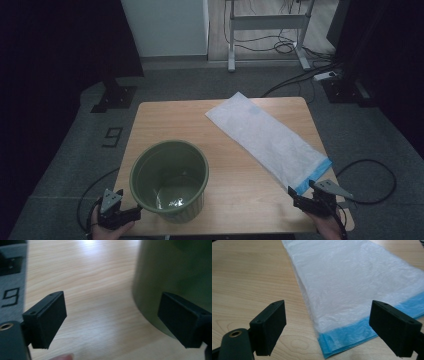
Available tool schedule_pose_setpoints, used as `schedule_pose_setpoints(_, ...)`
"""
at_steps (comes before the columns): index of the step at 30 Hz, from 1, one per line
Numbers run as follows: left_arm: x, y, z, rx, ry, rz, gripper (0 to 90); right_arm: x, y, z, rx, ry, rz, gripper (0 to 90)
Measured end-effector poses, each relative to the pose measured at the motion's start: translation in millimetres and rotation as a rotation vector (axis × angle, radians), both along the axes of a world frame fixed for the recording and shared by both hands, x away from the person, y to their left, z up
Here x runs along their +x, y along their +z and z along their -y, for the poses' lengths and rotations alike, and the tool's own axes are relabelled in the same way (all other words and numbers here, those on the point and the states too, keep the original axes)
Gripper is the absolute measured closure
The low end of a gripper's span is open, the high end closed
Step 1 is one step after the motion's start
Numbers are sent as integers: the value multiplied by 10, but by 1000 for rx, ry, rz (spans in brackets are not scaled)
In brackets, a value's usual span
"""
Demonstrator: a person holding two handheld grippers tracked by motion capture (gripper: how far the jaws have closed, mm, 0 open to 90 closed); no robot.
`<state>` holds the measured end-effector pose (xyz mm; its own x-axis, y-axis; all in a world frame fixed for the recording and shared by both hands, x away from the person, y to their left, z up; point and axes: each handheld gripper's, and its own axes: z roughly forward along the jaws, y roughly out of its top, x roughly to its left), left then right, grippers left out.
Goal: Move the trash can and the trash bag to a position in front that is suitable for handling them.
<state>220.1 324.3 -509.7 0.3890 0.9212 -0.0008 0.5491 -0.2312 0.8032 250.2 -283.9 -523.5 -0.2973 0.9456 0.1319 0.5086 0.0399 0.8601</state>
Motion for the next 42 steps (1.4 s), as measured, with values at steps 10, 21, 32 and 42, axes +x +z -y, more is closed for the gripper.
schedule_pose_setpoints(10,-198,21,227,15,-201,48,61,57,-26,87,10,-9,-11,136)
schedule_pose_setpoints(21,-82,112,689,-18,-424,67,67,53,-41,27,9,-6,-17,136)
schedule_pose_setpoints(32,292,87,988,-64,-495,58,81,59,-25,44,34,-19,-7,137)
schedule_pose_setpoints(42,533,84,1240,-58,-518,53,86,-18,-27,48,18,-20,-2,138)
